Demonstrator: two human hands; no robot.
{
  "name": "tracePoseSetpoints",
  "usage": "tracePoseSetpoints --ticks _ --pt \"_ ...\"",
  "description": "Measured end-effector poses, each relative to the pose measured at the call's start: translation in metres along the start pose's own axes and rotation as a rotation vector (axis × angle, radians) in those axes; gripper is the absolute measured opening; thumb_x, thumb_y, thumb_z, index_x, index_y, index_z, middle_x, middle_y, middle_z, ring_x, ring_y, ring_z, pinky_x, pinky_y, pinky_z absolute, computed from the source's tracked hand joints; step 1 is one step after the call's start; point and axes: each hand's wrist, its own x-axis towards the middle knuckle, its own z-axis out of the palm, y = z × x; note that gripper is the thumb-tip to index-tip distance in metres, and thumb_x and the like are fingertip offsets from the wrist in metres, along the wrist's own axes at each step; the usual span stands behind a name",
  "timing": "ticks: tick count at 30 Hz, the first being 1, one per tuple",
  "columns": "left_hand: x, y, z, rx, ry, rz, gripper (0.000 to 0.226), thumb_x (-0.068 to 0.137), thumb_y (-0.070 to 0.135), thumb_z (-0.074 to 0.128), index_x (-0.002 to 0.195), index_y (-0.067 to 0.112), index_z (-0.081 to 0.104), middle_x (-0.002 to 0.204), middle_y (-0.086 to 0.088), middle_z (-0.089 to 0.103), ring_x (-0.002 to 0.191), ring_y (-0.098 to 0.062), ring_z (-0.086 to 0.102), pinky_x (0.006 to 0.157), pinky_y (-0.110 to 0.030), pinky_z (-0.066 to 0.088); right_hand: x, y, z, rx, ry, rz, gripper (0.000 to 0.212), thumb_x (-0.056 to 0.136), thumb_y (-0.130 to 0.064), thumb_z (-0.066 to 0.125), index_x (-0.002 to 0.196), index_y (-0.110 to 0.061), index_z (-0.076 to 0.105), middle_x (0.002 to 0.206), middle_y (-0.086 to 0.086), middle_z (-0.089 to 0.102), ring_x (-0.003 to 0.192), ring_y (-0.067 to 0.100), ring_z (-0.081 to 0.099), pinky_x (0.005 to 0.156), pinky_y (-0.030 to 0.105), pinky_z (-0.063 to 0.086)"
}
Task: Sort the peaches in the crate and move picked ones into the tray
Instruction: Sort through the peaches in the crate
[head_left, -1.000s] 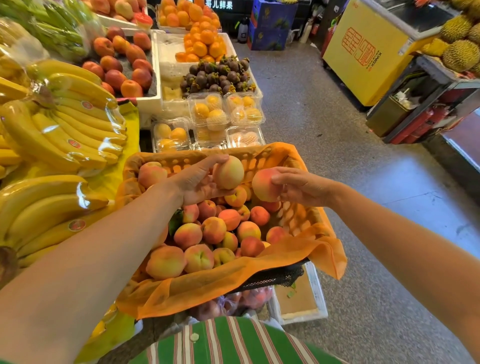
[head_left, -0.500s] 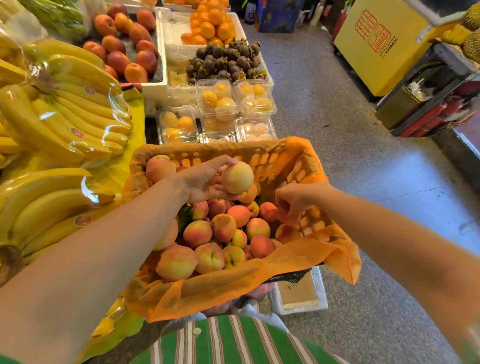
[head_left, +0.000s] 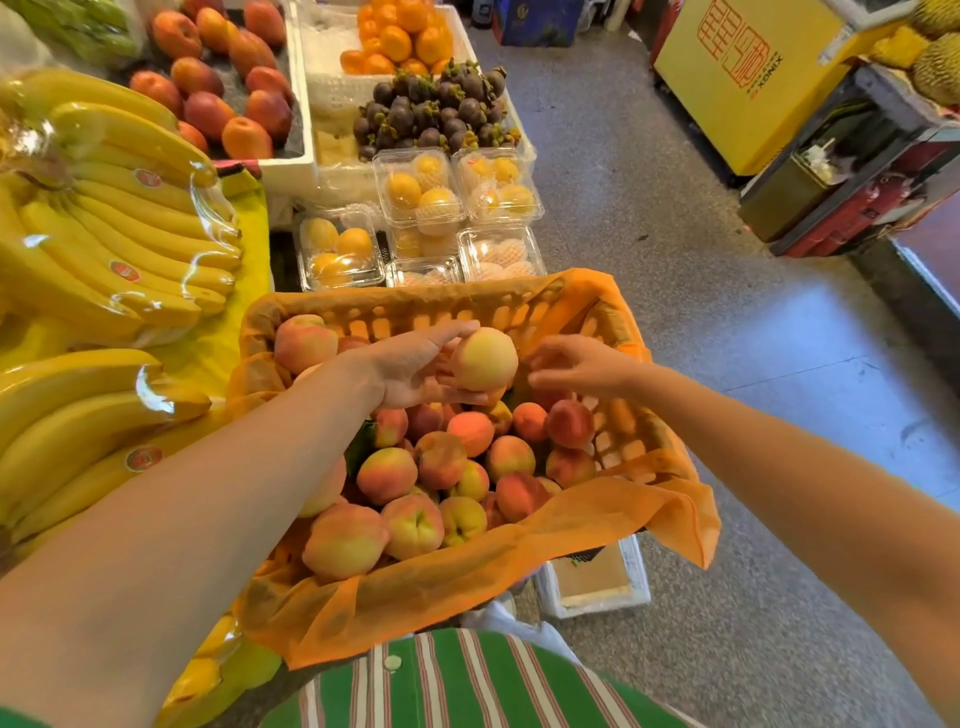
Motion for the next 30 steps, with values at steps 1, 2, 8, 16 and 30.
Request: tracePoseSetpoints --ticks 1,2,8,16,30 --pt "0.001 0.0 0.003 -0.011 -0.001 -0.01 0.047 0.09 0.035 0.061 0.129 0.013 0.048 0.126 -0.021 0.052 0.085 -0.032 0.071 0.078 -0.043 0.059 -0.006 -0.01 -0.005 0.257 0.015 -0.018 0.037 0.09 -0.032 0.064 0.125 -0.02 0.058 0.12 0.002 0.063 0.11 0.018 0.062 0.092 0.032 0.053" --pt "0.003 0.001 0.006 -0.019 -0.001 -0.018 0.049 0.091 0.036 0.06 0.13 0.011 0.047 0.125 -0.022 0.053 0.081 -0.032 0.072 0.075 -0.041 0.06 -0.011 -0.018 -0.009 0.468 0.008 -0.034 0.039 0.091 -0.033 0.063 0.127 -0.022 0.056 0.122 0.002 0.062 0.111 0.016 0.062 0.092 0.03 0.054" --pt "0.01 0.001 0.022 0.086 -0.015 -0.024 0.057 0.092 0.045 0.055 0.128 0.002 0.049 0.117 -0.026 0.062 0.098 -0.035 0.069 0.082 -0.039 0.058 -0.025 -0.04 -0.007 0.398 0.02 -0.115 0.063 0.076 -0.032 0.079 0.13 -0.028 0.048 0.121 -0.002 0.054 0.11 0.013 0.059 0.089 0.028 0.054" --pt "0.008 0.002 0.026 0.566 0.173 0.133 0.041 0.101 0.041 0.039 0.109 0.008 0.062 0.101 -0.014 0.069 0.095 -0.03 0.065 0.082 -0.037 0.053 -0.021 -0.022 -0.013 0.156 0.119 -0.006 0.061 0.072 -0.036 0.082 0.122 -0.018 0.051 0.113 0.003 0.058 0.103 0.019 0.06 0.086 0.035 0.055" --pt "-0.008 0.011 -0.063 1.59 0.718 0.479 0.063 0.091 0.042 0.052 0.148 0.027 0.03 0.159 -0.001 0.021 0.147 -0.025 0.013 0.118 -0.051 0.001 0.027 0.002 0.013 -0.701 -0.006 0.022 0.066 0.08 -0.032 0.071 0.132 -0.008 0.039 0.113 0.015 0.053 0.1 0.034 0.056 0.073 0.034 0.042"
